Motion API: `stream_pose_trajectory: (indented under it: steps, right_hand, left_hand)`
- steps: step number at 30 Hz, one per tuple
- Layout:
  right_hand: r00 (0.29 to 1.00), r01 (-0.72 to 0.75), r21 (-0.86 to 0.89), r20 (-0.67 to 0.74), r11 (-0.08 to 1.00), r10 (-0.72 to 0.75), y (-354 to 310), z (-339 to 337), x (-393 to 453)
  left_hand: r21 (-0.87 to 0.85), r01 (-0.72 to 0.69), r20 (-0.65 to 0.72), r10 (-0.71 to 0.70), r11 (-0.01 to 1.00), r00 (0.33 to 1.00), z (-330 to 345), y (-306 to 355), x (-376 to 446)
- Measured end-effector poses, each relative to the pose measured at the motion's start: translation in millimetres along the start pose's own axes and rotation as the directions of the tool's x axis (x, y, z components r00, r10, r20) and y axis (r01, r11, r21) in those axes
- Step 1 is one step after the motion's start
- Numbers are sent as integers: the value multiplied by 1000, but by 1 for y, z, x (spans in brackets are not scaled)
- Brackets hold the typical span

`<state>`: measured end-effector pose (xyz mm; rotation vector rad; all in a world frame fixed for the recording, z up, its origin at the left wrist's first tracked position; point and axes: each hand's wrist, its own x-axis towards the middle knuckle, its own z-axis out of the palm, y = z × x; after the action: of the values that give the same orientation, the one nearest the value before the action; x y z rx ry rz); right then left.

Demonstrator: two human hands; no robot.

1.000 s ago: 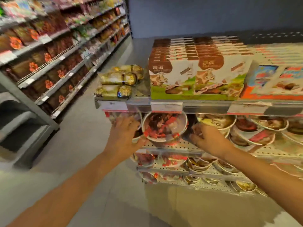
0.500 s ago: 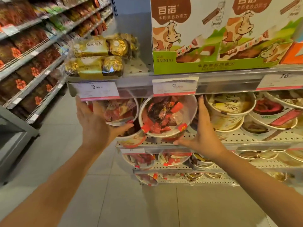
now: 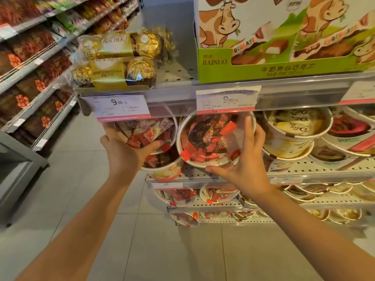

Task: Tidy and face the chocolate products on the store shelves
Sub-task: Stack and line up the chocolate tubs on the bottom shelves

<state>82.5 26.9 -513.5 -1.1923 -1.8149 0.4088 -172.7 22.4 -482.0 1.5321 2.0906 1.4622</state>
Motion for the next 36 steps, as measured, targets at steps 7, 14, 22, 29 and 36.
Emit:
stream_pose_trajectory:
  steps: [7,14,22,29,36]
  right_hand:
    - [997,-77,72,29,994,75,2,-13,-1]
    - [965,-257,372,48,892,258,-15,-37,20]
    - [912,-402,477,286,782,294,-25,-72,51]
    - [952,-274,108,168,956,254,-12,-62,36]
    - [980,-201,170,28,965,199,1,-18,10]
  left_hand:
    - [-194,-13,66,26,981,997,-10,9,-5]
    - [-397,155,175,-92,905,980,-27,15,-11]
    - [-442,285,207,-212,850,955,-29,19,-6]
    - [-301,46,263,36,953,964,-16,5,-24]
    - [-187,102,294,-43,977,955,7,-18,-17]
